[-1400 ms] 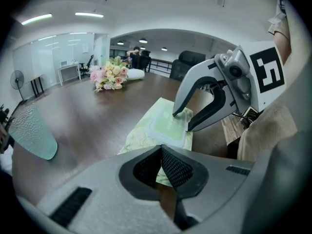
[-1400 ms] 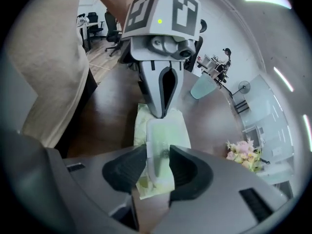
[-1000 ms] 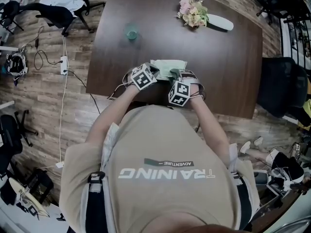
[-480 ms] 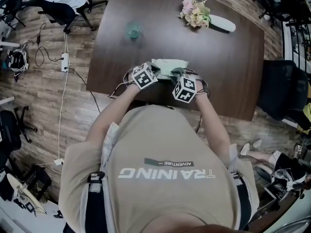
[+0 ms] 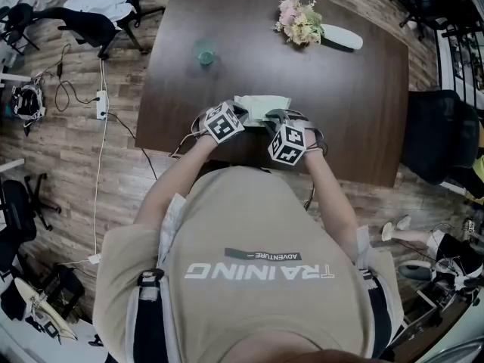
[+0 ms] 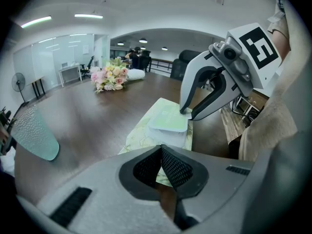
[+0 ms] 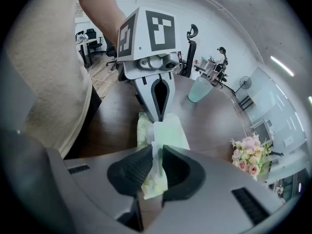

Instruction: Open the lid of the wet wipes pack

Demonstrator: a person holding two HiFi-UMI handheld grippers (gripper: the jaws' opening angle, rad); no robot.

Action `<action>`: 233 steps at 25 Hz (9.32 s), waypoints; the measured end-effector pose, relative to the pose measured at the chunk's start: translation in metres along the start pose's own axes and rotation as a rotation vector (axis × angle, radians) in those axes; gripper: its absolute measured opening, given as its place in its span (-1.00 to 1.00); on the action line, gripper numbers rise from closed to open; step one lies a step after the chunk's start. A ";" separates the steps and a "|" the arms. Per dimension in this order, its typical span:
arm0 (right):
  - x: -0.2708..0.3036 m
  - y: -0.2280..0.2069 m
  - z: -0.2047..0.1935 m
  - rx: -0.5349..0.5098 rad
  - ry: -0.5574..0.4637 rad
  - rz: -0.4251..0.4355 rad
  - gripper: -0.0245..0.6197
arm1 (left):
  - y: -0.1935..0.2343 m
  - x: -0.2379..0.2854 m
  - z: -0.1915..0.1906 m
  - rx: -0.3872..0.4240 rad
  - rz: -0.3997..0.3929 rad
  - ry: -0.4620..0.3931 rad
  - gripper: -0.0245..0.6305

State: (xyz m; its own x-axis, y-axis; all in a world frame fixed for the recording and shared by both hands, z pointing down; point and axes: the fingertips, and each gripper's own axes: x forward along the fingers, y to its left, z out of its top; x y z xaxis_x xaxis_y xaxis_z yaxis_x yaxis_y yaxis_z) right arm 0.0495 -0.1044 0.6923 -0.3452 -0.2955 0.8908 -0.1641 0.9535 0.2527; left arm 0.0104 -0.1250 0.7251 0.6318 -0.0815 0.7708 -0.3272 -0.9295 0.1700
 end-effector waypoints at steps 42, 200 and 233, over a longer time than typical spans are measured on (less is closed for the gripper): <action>-0.024 -0.032 0.007 0.058 0.001 -0.106 -0.86 | -0.002 0.002 0.001 0.059 -0.060 0.020 -0.90; 0.073 -0.095 -0.007 0.143 -0.026 0.203 -0.88 | 0.006 -0.001 -0.001 -0.147 -0.055 -0.022 -0.90; -0.019 -0.082 -0.017 0.483 -0.211 -0.121 -0.88 | 0.015 -0.018 0.004 -0.342 -0.012 -0.220 -0.90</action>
State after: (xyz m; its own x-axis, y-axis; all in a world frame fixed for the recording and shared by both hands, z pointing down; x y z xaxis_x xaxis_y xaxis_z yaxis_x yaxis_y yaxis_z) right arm 0.0853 -0.1763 0.6605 -0.4673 -0.4548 0.7581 -0.6034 0.7908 0.1024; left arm -0.0033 -0.1390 0.7109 0.7599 -0.1810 0.6243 -0.5104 -0.7609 0.4007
